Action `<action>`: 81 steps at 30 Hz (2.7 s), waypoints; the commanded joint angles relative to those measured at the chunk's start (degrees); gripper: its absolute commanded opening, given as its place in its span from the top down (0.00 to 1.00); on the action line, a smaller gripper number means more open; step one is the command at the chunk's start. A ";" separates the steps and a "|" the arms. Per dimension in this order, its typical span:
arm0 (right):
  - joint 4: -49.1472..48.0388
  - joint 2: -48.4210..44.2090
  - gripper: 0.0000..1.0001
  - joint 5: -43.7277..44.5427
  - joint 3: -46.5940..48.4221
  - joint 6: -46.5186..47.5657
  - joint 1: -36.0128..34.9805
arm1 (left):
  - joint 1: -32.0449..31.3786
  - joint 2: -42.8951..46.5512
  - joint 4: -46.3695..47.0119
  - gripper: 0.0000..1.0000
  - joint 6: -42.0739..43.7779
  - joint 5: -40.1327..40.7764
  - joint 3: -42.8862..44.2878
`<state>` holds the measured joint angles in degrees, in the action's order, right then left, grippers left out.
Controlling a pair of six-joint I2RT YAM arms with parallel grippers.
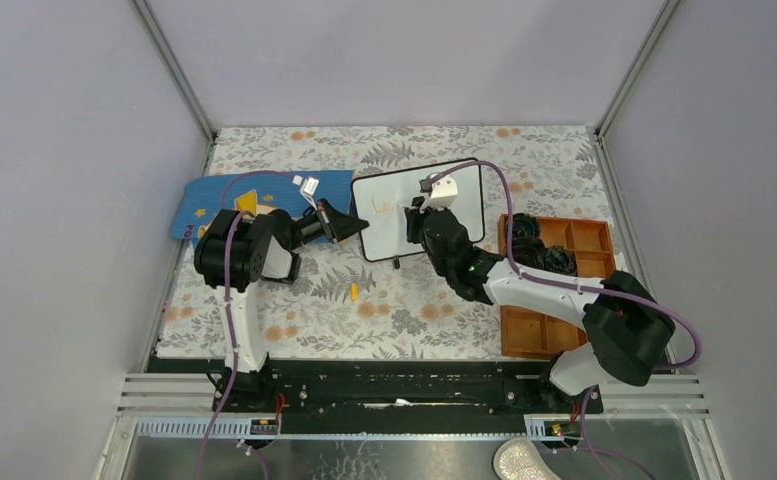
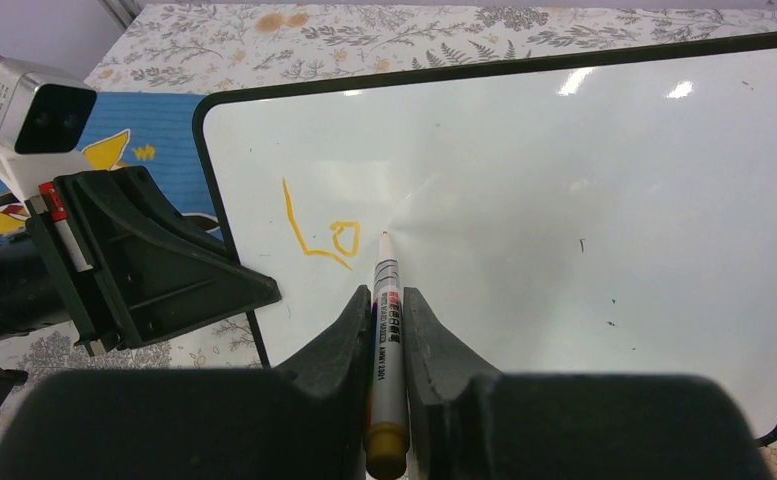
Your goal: Write a sentence on the whiteboard
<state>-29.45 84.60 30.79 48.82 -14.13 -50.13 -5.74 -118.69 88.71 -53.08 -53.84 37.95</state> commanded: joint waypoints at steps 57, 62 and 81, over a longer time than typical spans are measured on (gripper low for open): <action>-0.36 1.32 1.00 3.03 1.72 -0.39 1.83 | -0.58 -0.21 3.13 0.89 0.69 -1.14 -1.18; -0.41 1.66 1.00 2.85 2.63 -0.11 2.03 | -0.59 -0.32 3.09 0.89 0.61 -1.17 -1.08; -0.85 -0.34 1.00 1.98 1.93 -0.46 3.11 | -0.68 -0.47 3.09 0.89 0.70 -1.13 -1.08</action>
<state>-28.91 86.41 30.92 50.81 -14.85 -47.99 -6.07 -118.69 88.73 -52.99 -53.78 37.95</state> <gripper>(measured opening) 0.175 0.192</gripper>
